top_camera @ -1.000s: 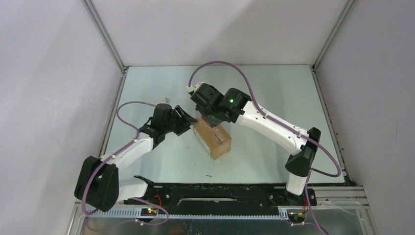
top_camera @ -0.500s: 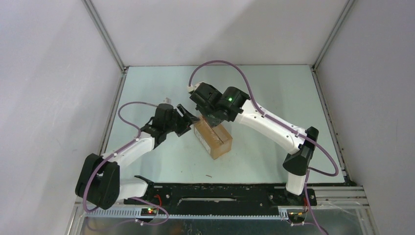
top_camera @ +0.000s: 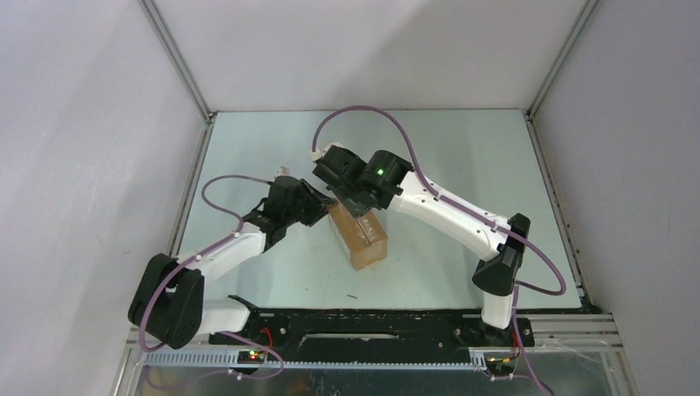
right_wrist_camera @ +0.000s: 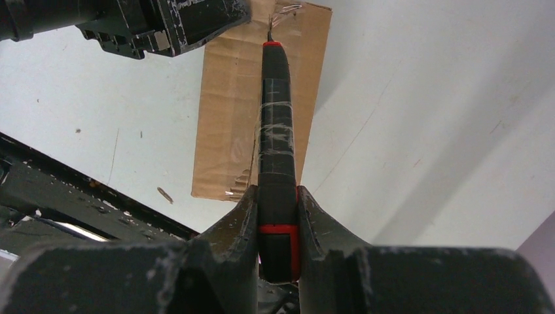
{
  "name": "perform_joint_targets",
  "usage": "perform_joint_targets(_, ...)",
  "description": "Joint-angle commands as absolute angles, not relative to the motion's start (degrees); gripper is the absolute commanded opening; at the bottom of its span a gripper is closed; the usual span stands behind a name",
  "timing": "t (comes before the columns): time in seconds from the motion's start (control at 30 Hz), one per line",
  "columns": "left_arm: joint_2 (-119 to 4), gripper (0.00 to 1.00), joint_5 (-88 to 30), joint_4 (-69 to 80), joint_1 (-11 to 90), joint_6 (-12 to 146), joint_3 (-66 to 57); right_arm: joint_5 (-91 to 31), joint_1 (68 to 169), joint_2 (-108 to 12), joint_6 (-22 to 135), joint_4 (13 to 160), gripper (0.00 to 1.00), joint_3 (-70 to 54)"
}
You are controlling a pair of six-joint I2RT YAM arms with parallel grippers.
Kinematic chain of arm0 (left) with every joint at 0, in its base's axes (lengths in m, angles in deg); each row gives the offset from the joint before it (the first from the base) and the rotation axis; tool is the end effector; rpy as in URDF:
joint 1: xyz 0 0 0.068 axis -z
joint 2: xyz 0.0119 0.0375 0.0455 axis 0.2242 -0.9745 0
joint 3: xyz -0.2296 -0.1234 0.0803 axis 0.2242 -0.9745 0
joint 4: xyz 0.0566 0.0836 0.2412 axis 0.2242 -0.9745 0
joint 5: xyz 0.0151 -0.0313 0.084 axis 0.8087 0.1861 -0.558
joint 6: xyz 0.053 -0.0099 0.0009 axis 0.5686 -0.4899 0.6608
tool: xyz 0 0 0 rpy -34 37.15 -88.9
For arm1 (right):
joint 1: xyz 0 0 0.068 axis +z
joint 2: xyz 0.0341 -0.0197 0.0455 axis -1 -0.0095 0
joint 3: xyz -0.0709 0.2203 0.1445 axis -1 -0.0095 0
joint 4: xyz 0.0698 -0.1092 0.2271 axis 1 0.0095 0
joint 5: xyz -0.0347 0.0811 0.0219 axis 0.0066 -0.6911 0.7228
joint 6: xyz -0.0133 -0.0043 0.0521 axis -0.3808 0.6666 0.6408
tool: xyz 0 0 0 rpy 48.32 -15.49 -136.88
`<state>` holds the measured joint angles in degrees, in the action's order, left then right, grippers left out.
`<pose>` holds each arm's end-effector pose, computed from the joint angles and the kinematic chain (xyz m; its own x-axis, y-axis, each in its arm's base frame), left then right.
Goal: Unpack the express box
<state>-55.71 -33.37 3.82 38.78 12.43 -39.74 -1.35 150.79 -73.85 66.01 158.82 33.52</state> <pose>0.2392 -0.1184 0.2063 -0.6550 -0.6954 -0.2957 -0.2810 0.5874 -0.7590 0.1919 0.3247 0.3724 -0.6162 -0.5870 -0.5250 -0.5967 0.7831 -0.1752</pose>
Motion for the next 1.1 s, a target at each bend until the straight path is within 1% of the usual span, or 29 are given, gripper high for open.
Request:
perform_joint_targets(0.0,-54.0,0.41,-42.08,-1.03,40.38,10.23,-39.66,-0.46,151.33,-74.64,66.8,165.6,0.0,36.55)
perform_joint_targets(0.27,-52.81,0.36,-49.23,-4.77,44.32,5.93,-38.81,-0.48,152.12,-74.29,67.8,167.58,0.0,37.43)
perform_joint_targets(0.63,-51.89,0.31,-52.61,-6.48,45.52,4.16,-37.57,-3.88,152.61,-71.56,68.4,167.7,0.0,33.1)
perform_joint_targets(1.07,-50.84,0.28,-56.84,-9.49,46.39,2.8,-36.08,-6.13,152.67,-69.17,68.99,168.93,0.0,31.44)
